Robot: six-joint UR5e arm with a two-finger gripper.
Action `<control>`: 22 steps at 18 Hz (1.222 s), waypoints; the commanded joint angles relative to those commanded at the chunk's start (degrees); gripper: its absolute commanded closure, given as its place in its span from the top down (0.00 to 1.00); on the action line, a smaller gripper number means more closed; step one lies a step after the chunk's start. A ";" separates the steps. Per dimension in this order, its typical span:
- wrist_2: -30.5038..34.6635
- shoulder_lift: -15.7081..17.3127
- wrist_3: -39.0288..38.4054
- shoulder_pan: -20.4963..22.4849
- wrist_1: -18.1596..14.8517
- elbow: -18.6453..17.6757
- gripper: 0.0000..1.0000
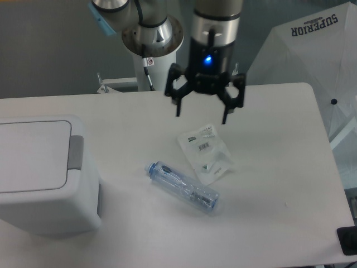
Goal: Open the trash can
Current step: 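Move the open gripper across the table toward the trash can lid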
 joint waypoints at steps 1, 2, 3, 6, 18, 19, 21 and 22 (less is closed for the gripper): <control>0.00 -0.61 -1.67 -0.70 1.23 0.35 1.00; 0.09 -1.23 -3.17 -1.49 2.20 0.79 1.00; 0.09 -1.93 -4.40 -2.20 2.82 1.14 1.00; 0.17 -3.42 -6.43 -4.04 2.82 2.55 1.00; 0.26 -5.10 -11.88 -9.41 2.91 2.20 1.00; 0.35 -5.53 -11.97 -9.76 2.83 2.11 1.00; 0.35 -5.63 -12.84 -10.81 2.82 2.37 1.00; 0.35 -5.63 -13.63 -10.99 2.91 2.46 1.00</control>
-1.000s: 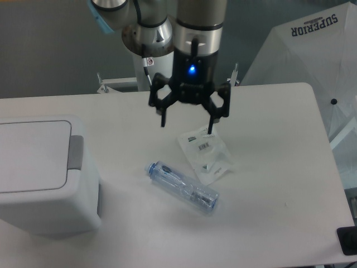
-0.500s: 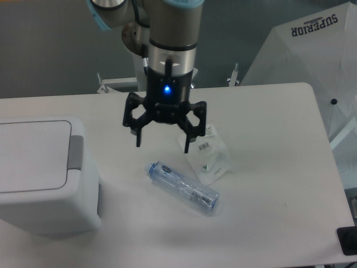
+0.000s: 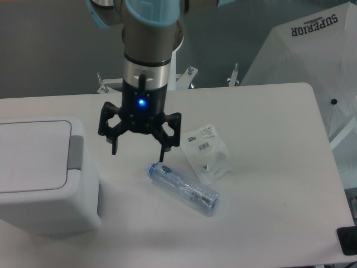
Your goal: Open the trash can
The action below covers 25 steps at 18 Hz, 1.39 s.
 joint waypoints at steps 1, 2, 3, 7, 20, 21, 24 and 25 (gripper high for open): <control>-0.09 0.00 -0.62 -0.09 0.00 -0.09 1.00; -0.17 0.00 -0.88 -0.44 0.00 -0.09 1.00; -0.09 0.00 -0.97 -0.79 0.00 0.00 1.00; -0.26 0.00 -3.78 -0.97 0.00 -0.17 1.00; -0.35 -0.70 -7.83 -2.64 1.14 -0.79 1.00; -0.35 -0.70 -7.83 -2.81 1.14 -0.88 1.00; -0.35 -0.88 -7.83 -2.90 1.14 -0.88 1.00; -0.35 -0.88 -7.83 -2.90 1.14 -0.88 1.00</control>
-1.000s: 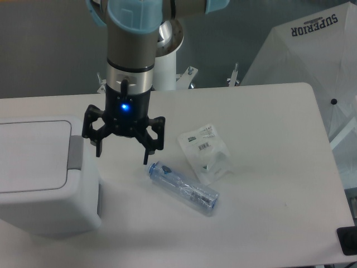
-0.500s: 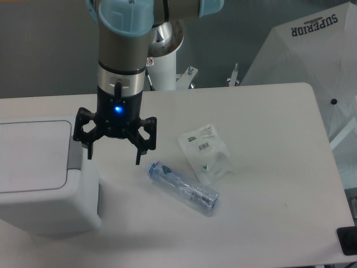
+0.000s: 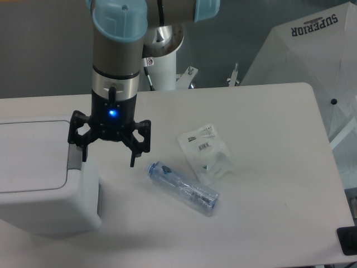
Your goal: Open the trash can
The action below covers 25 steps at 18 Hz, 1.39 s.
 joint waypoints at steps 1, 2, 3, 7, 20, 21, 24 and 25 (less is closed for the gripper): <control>0.00 -0.09 0.00 0.00 0.00 0.00 1.00; 0.00 -0.09 0.00 0.00 0.00 0.00 1.00; 0.00 -0.09 0.00 0.00 0.00 0.00 1.00; 0.00 -0.09 0.00 0.00 0.00 -0.17 1.00; 0.09 0.00 0.09 0.00 0.09 -0.79 1.00; 0.09 0.00 0.09 0.00 0.09 -0.79 1.00; 0.09 -0.09 0.17 0.00 0.09 -0.88 1.00; 0.09 0.00 0.26 0.00 0.09 -0.79 1.00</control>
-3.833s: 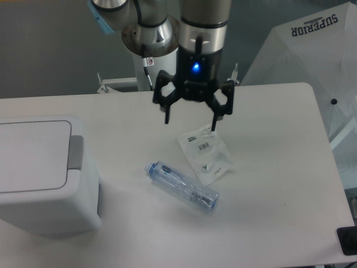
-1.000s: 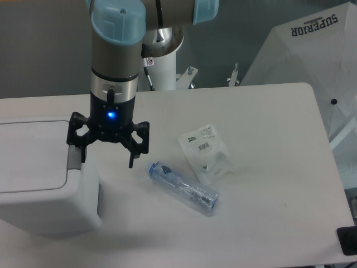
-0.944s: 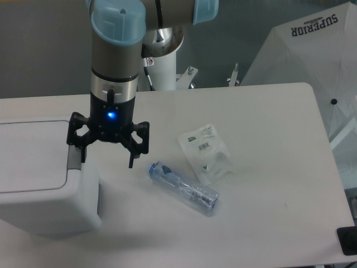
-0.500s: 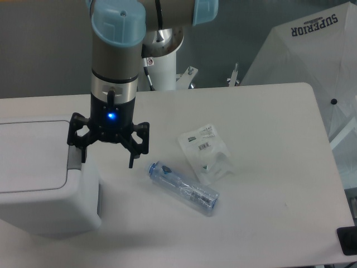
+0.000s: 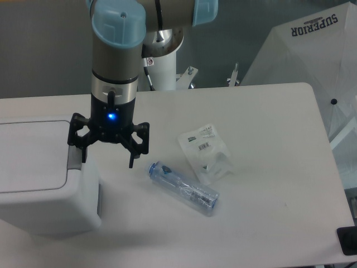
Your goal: Open the trash can
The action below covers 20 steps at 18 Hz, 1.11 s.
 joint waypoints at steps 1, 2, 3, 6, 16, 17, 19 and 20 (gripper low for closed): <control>0.00 0.00 0.00 0.00 0.00 0.00 1.00; 0.00 -0.09 0.00 0.00 0.09 -0.09 1.00; 0.00 -0.09 0.00 0.00 0.09 -0.09 1.00; 0.09 -0.09 -0.09 0.00 0.00 0.09 1.00; -2.55 0.35 -1.93 0.00 0.00 -0.09 1.00; -2.55 0.35 -1.93 0.00 0.00 -0.09 1.00; -2.55 0.35 -1.85 0.00 0.00 -0.17 1.00; -2.55 0.35 -1.84 0.00 0.00 -0.17 1.00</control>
